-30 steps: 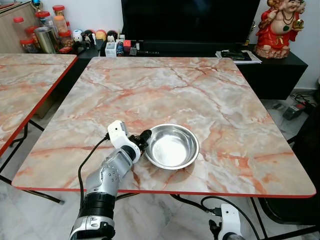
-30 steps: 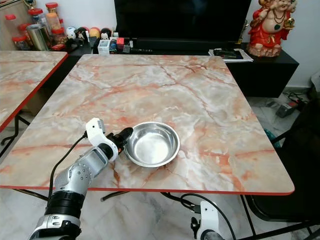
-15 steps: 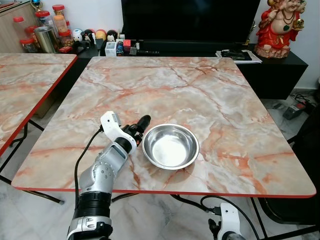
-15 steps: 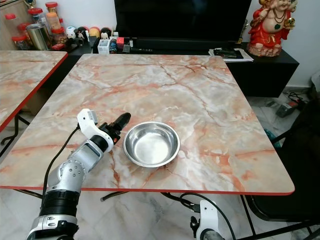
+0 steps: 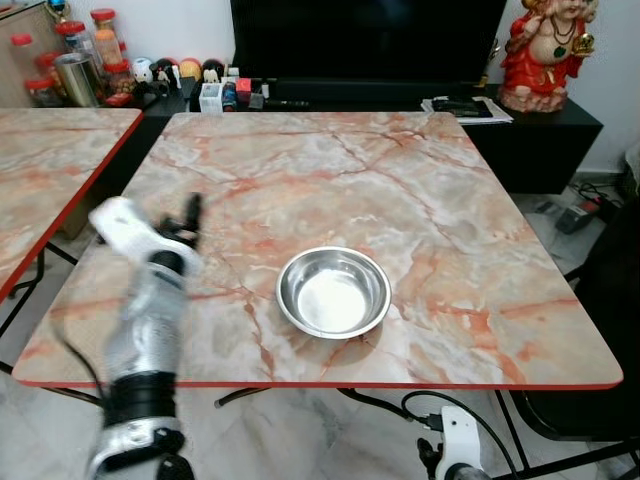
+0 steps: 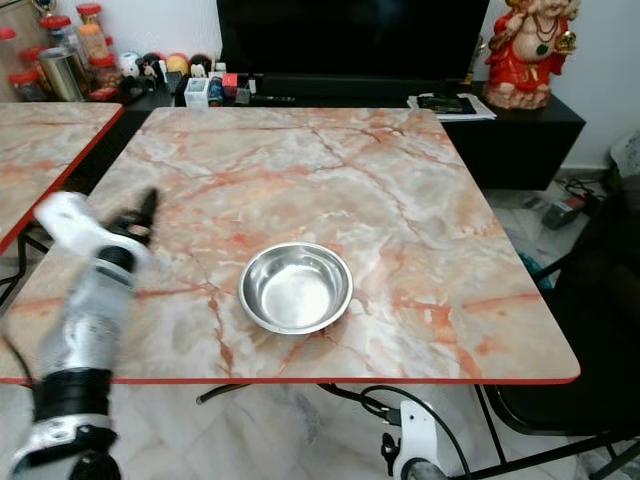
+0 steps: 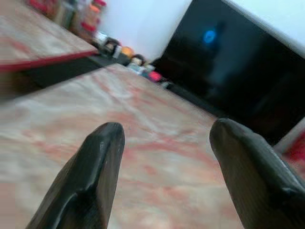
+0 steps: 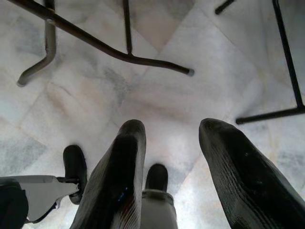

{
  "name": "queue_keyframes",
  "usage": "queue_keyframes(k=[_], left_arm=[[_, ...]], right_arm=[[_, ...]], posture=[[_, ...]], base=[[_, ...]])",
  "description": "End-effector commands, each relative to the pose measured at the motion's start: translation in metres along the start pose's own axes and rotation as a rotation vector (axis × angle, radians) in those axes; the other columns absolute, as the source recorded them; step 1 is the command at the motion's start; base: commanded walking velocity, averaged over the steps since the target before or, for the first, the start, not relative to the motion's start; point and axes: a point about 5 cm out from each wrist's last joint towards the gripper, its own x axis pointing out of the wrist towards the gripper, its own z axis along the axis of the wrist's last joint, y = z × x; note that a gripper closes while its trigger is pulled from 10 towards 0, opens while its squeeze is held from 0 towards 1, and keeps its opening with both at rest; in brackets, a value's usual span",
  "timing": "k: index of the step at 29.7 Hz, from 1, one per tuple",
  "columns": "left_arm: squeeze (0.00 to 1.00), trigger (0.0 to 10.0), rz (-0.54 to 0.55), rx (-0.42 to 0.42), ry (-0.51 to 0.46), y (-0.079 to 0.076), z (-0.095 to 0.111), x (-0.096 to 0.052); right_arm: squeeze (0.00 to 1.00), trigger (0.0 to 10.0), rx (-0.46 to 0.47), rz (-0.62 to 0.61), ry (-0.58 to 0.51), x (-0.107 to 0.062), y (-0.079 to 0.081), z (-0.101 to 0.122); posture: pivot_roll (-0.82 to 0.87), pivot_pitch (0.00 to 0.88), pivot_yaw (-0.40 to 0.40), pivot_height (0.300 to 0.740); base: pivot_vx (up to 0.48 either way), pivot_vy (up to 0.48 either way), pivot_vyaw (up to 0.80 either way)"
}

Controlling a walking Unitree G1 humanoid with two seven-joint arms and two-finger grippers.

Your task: Setting the table

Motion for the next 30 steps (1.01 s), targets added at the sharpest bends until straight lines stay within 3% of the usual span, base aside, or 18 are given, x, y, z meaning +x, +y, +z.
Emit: queue_keyframes(k=[1,2,4,14,30], left_arm=[[0.0,10.0,0.0,0.06,0.016,-0.001,-0.006,-0.001],[0.0,10.0,-0.014,0.202,0.001,0.003,-0.006,-0.003],[0.0,10.0,-0.046,0.379,-0.015,0.007,-0.013,-0.008],[0.0,10.0,-0.093,0.371,-0.022,-0.009,-0.032,-0.014],[0.0,10.0,-0.133,0.367,-0.055,-0.022,-0.032,-0.013]], right_arm=[[0.0,10.0,0.015,-0.002,-0.008,0.0,0.0,0.002],[0.0,10.0,0.017,-0.002,-0.011,0.0,0.0,0.002],[0.0,10.0,0.02,-0.004,-0.015,0.0,-0.001,0.003],[0.0,10.0,0.02,-0.01,-0.012,0.0,-0.002,0.001],[0.0,10.0,-0.004,-0.013,-0.023,0.0,-0.002,0.002]], posture=[[0.03,0.0,-0.03,0.74],[0.03,0.0,-0.029,0.74],[0.03,0.0,-0.029,0.74],[0.03,0.0,-0.031,0.74],[0.03,0.0,-0.026,0.74]], base=[[0.0,0.0,0.0],[0.0,0.0,0.0],[0.0,0.0,0.0],[0.0,0.443,0.0],[0.0,0.48,0.03]])
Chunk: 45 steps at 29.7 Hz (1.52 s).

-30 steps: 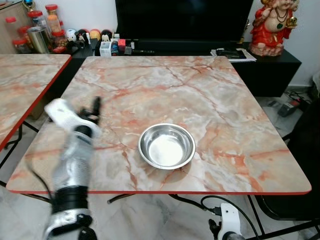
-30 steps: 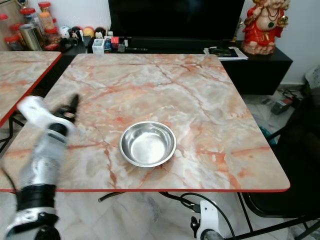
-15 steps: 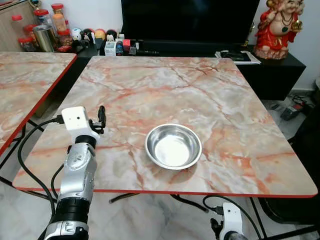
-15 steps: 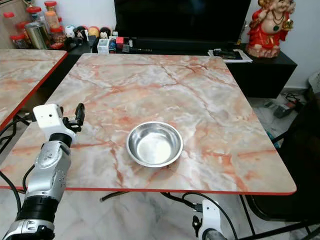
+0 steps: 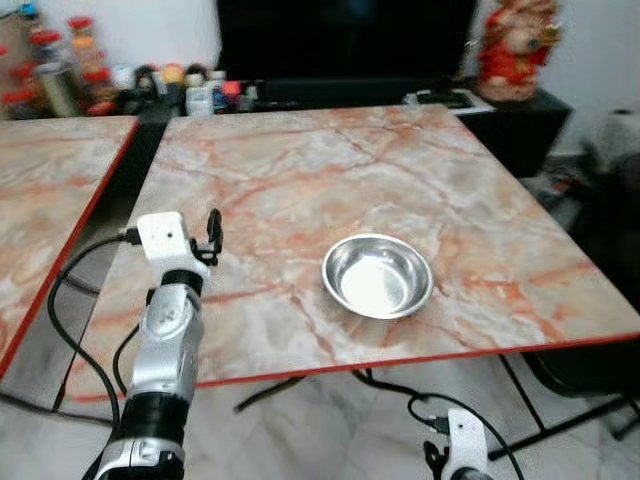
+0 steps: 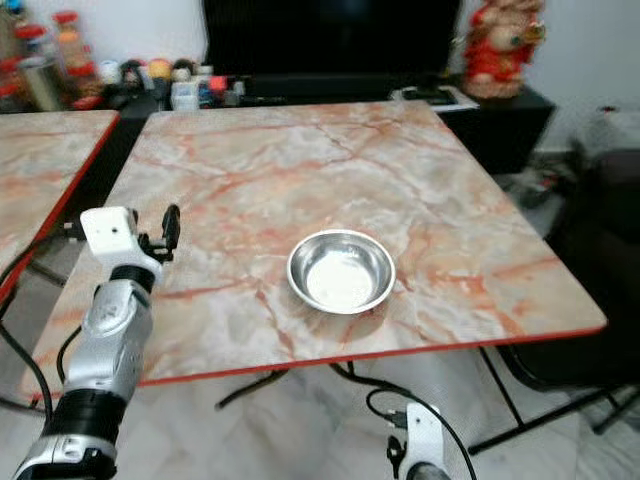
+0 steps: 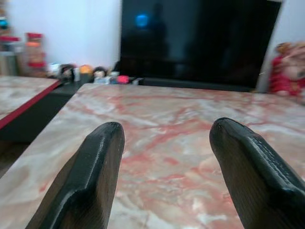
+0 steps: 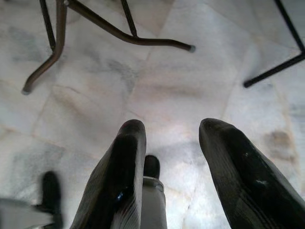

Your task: Setting the table

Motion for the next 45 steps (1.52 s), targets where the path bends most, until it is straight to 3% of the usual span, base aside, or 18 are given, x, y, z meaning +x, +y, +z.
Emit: queue_keyframes(k=[1,12,27,45], left_arm=[[0.0,10.0,0.022,0.024,-0.008,0.009,0.001,-0.002],[0.0,10.0,0.022,0.025,-0.016,0.007,0.002,-0.001],[0.0,10.0,0.069,0.062,-0.001,0.026,-0.001,-0.013],[0.0,10.0,0.095,0.061,-0.034,0.031,0.01,-0.011]], right_arm=[[0.0,10.0,-0.009,0.015,-0.022,0.001,0.006,0.006],[0.0,10.0,0.007,0.023,-0.027,0.002,0.009,0.008],[0.0,10.0,0.005,0.033,-0.022,0.002,0.012,0.005],[0.0,10.0,-0.002,0.041,-0.021,0.002,0.014,0.006]], posture=[[0.03,0.0,-0.026,0.74],[0.03,0.0,-0.026,0.74],[0.05,0.0,-0.023,0.74],[0.06,0.0,-0.024,0.74]], base=[[0.0,0.48,0.49],[0.0,0.48,0.23],[0.0,0.48,0.0],[0.0,0.477,0.0]])
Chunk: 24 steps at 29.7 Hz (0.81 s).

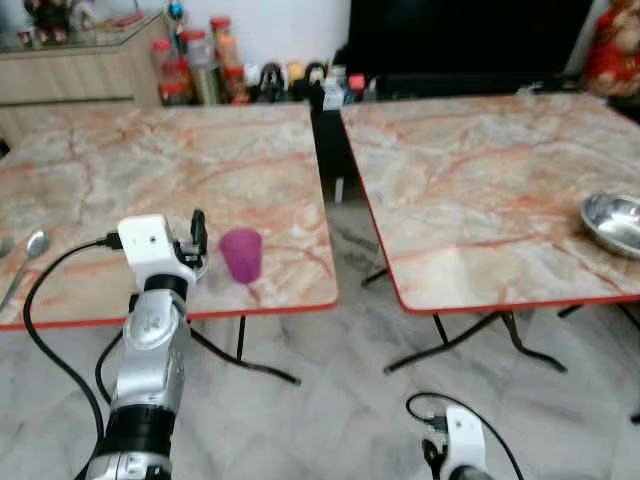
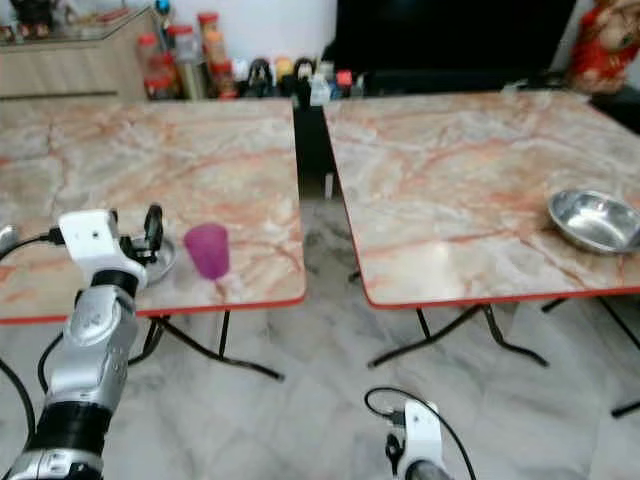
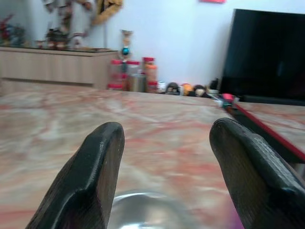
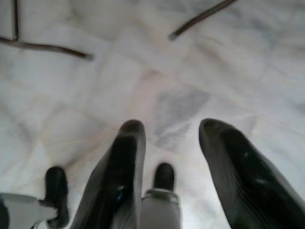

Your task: Setting the table

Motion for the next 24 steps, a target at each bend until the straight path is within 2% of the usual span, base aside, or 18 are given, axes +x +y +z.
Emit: queue_keyframes(k=[1,3,10,17,18,19,20,21,24], left_arm=[[0.0,10.0,0.034,0.021,0.011,0.011,0.0,-0.001],[0.0,10.0,0.032,0.02,0.019,0.011,-0.001,-0.001],[0.0,10.0,0.012,-0.03,0.068,0.0,-0.013,-0.003],[0.0,10.0,-0.027,-0.015,0.17,-0.005,-0.035,-0.008],[0.0,10.0,-0.027,0.013,0.209,-0.003,-0.044,-0.012],[0.0,10.0,-0.027,0.013,0.209,-0.003,-0.044,-0.012],[0.0,10.0,-0.026,0.056,0.265,0.002,-0.057,-0.019],[0.0,10.0,-0.026,0.056,0.265,0.002,-0.057,-0.019],[0.0,10.0,-0.013,0.097,0.294,0.016,-0.07,-0.035]], right_arm=[[0.0,10.0,0.007,0.02,-0.011,0.001,0.008,0.003],[0.0,10.0,0.008,0.019,-0.008,0.001,0.008,0.002],[0.0,10.0,0.015,0.02,-0.018,0.002,0.009,0.005],[0.0,10.0,0.03,0.019,-0.027,0.002,0.01,0.008],[0.0,10.0,0.028,0.019,-0.026,0.002,0.01,0.007],[0.0,10.0,0.028,0.019,-0.026,0.002,0.01,0.007],[0.0,10.0,0.025,0.019,-0.024,0.002,0.009,0.007],[0.0,10.0,0.025,0.019,-0.024,0.002,0.009,0.007],[0.0,10.0,0.029,0.016,-0.021,0.001,0.008,0.005]], posture=[[0.06,0.0,-0.024,0.74],[0.06,0.0,-0.024,0.74],[0.06,0.0,-0.021,0.74],[0.06,0.0,-0.016,0.74],[0.06,0.0,-0.016,0.74],[0.06,0.0,-0.016,0.74],[0.05,0.0,-0.013,0.74],[0.05,0.0,-0.013,0.74],[0.05,0.0,-0.006,0.74]], base=[[0.0,0.424,0.0],[0.0,0.296,0.0],[0.0,0.0,0.0],[0.0,0.0,0.0],[0.0,0.0,0.0],[0.0,0.0,0.0],[0.0,0.0,0.0],[0.0,0.0,0.0],[0.0,0.0,0.0]])
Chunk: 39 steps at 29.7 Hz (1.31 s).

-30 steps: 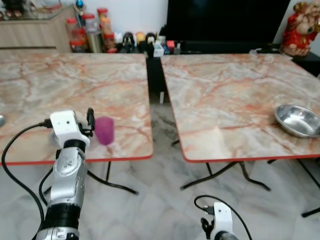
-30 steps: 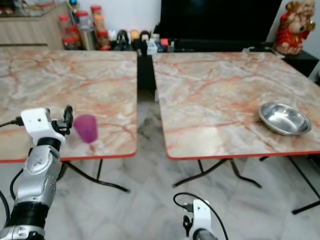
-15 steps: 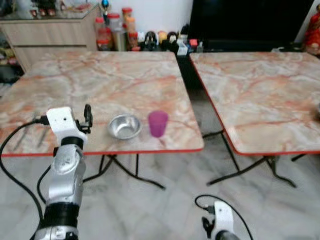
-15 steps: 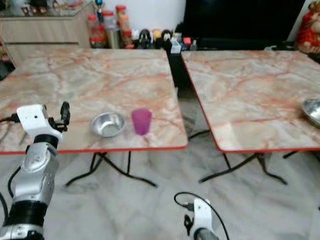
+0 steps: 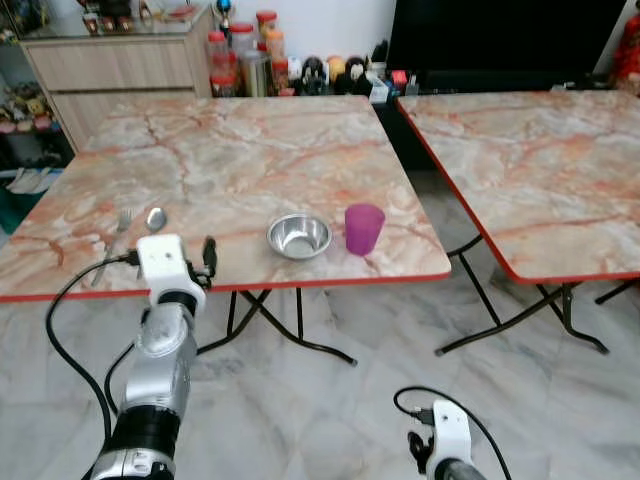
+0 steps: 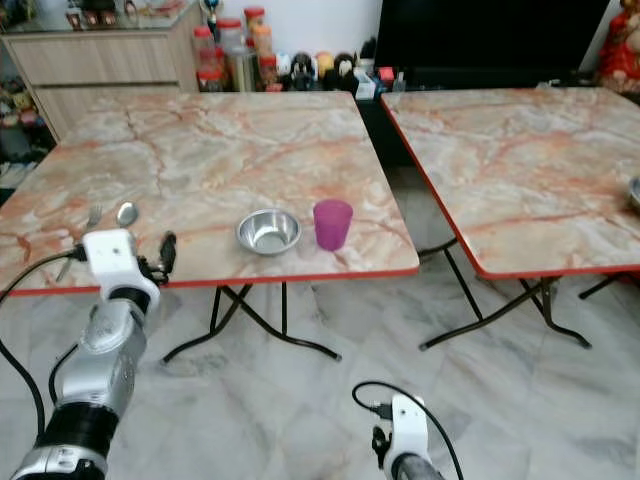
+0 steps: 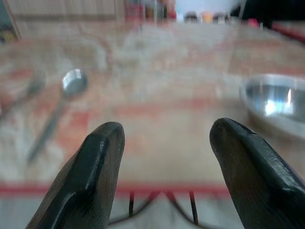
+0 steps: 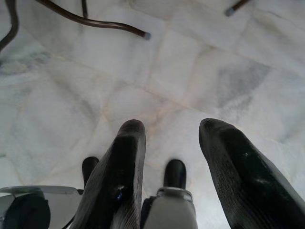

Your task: Setting the table

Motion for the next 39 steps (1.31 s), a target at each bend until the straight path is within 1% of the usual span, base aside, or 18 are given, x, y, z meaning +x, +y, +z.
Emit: queue_keyframes(k=[1,3,5,6,7,9,10,12,13,14,15,16,17,22,24,29,33,39], left_arm=[[0.0,10.0,0.011,0.046,0.017,0.01,-0.01,-0.006],[0.0,10.0,0.03,0.066,0.049,0.021,-0.022,-0.016],[0.0,10.0,0.034,0.076,0.068,0.025,-0.027,-0.02],[0.0,10.0,0.042,0.114,0.132,0.034,-0.043,-0.029],[0.0,10.0,0.042,0.114,0.132,0.034,-0.043,-0.029],[0.0,10.0,0.047,0.14,0.214,0.041,-0.06,-0.038],[0.0,10.0,0.047,0.14,0.214,0.041,-0.06,-0.038],[0.0,10.0,0.034,0.178,0.301,0.044,-0.076,-0.044],[0.0,10.0,0.034,0.178,0.301,0.044,-0.076,-0.044],[0.0,10.0,0.01,0.21,0.401,0.044,-0.092,-0.052],[0.0,10.0,0.002,0.209,0.474,0.044,-0.105,-0.058],[0.0,10.0,0.002,0.209,0.474,0.044,-0.105,-0.058],[0.0,10.0,-0.007,0.219,0.534,0.043,-0.115,-0.065],[0.0,10.0,-0.016,0.224,0.598,0.042,-0.125,-0.073],[0.0,10.0,-0.025,0.222,0.651,0.041,-0.133,-0.08],[0.0,10.0,-0.028,0.22,0.675,0.041,-0.136,-0.084],[0.0,10.0,-0.036,0.196,0.734,0.036,-0.146,-0.093],[0.0,10.0,-0.05,0.214,0.773,0.032,-0.15,-0.094]], right_arm=[[0.0,10.0,0.016,-0.015,-0.011,0.0,-0.004,0.002],[0.0,10.0,0.019,-0.018,-0.01,-0.001,-0.005,0.001],[0.0,10.0,0.018,-0.02,-0.008,-0.001,-0.005,0.0],[0.0,10.0,0.021,-0.023,-0.005,-0.001,-0.005,-0.001],[0.0,10.0,0.021,-0.023,-0.005,-0.001,-0.005,-0.001],[0.0,10.0,0.024,-0.022,-0.003,-0.001,-0.005,-0.002],[0.0,10.0,0.024,-0.022,-0.003,-0.001,-0.005,-0.002],[0.0,10.0,0.03,-0.022,-0.005,-0.001,-0.004,-0.001],[0.0,10.0,0.03,-0.022,-0.005,-0.001,-0.004,-0.001],[0.0,10.0,0.036,-0.023,-0.006,-0.001,-0.003,-0.001],[0.0,10.0,0.04,-0.024,-0.007,-0.001,-0.003,-0.001],[0.0,10.0,0.04,-0.024,-0.007,-0.001,-0.003,-0.001],[0.0,10.0,0.043,-0.026,-0.008,-0.001,-0.003,-0.001],[0.0,10.0,0.048,-0.029,-0.006,-0.001,-0.004,-0.002],[0.0,10.0,0.053,-0.035,0.0,-0.002,-0.005,-0.005],[0.0,10.0,0.057,-0.039,0.003,-0.002,-0.006,-0.007],[0.0,10.0,0.068,-0.052,0.016,-0.004,-0.01,-0.013],[0.0,10.0,0.071,-0.051,0.014,-0.004,-0.01,-0.011]], posture=[[0.05,0.0,-0.006,0.74],[0.05,0.0,-0.005,0.74],[0.06,0.0,-0.002,0.74],[0.06,0.0,0.001,0.74],[0.06,0.0,0.001,0.74],[0.05,0.0,0.009,0.74],[0.05,0.0,0.009,0.74],[0.05,0.0,0.019,0.74],[0.05,0.0,0.019,0.74],[0.05,0.0,0.021,0.74],[0.04,0.0,0.03,0.74],[0.04,0.0,0.03,0.74],[0.04,0.0,0.03,0.74],[0.03,0.0,0.037,0.74],[0.01,0.0,0.05,0.74],[0.01,0.0,0.05,0.74],[0.01,0.0,0.059,0.74],[0.01,0.0,0.059,0.74]], base=[[0.0,0.0,0.0],[0.0,0.0,0.0],[0.0,0.0,0.0],[0.0,0.0,0.0],[0.0,0.0,0.0],[0.0,0.0,0.0],[0.0,0.0,0.0],[0.0,0.0,0.0],[0.0,0.0,0.0],[0.0,0.0,0.0],[0.0,0.0,0.0],[0.0,0.0,0.0],[0.0,0.0,0.0],[0.0,0.0,0.0],[0.0,0.0,0.0],[0.0,0.0,0.0],[0.0,0.0,0.0],[0.193,0.0,0.0]])
